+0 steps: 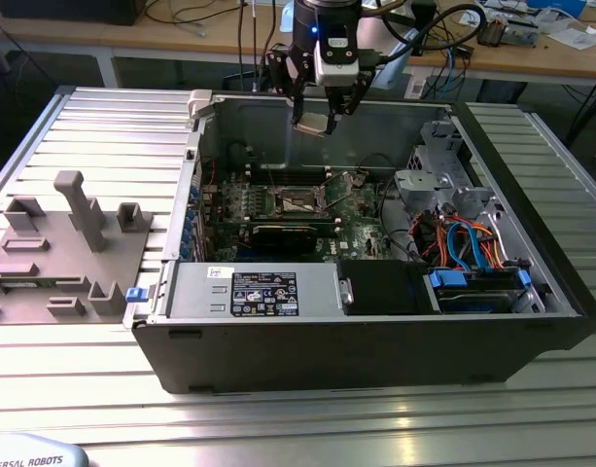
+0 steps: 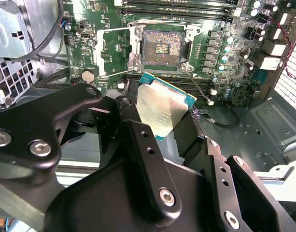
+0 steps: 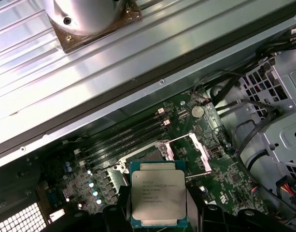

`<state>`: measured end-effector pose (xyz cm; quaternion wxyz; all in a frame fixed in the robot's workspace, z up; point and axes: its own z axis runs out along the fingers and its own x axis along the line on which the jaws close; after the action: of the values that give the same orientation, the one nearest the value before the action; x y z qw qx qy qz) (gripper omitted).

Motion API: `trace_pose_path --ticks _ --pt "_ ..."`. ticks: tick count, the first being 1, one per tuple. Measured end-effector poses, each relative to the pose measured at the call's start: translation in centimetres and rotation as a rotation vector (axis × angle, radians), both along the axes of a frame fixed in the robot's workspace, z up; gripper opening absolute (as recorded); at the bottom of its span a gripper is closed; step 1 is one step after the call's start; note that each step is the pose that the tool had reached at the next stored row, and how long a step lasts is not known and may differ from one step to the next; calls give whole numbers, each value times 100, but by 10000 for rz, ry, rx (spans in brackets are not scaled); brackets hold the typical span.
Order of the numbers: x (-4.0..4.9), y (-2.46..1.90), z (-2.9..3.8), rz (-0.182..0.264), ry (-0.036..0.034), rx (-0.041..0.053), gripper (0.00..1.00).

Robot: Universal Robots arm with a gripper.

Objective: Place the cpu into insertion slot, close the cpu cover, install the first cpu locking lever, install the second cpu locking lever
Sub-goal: 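Place the cpu into insertion slot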

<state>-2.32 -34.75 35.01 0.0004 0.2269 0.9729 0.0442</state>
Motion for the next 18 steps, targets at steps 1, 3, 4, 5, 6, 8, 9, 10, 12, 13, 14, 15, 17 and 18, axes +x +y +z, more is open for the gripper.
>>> trace_pose_path --ticks 1,3,4,5,6,8,9,10,12,13,14,15,17,18 --pt "0 0 0 -9 0 0 54" --pt "0 0 0 -29 -1 0 54" --pt "0 0 0 -42 0 0 54" --pt "0 0 0 -53 0 0 54" --pt "0 0 0 -65 0 0 54" --pt "0 0 0 -88 0 0 54" --pt "0 0 0 -97 0 1 54" --pt "0 0 0 -117 0 0 54" --pt "0 0 0 -141 0 0 54" --pt "0 0 0 -160 0 0 54" --pt "0 0 0 -183 0 0 54" --pt "0 0 0 -215 0 0 54" --pt "0 0 -1 -273 0 1 54" --pt "0 0 -1 -292 0 0 54"
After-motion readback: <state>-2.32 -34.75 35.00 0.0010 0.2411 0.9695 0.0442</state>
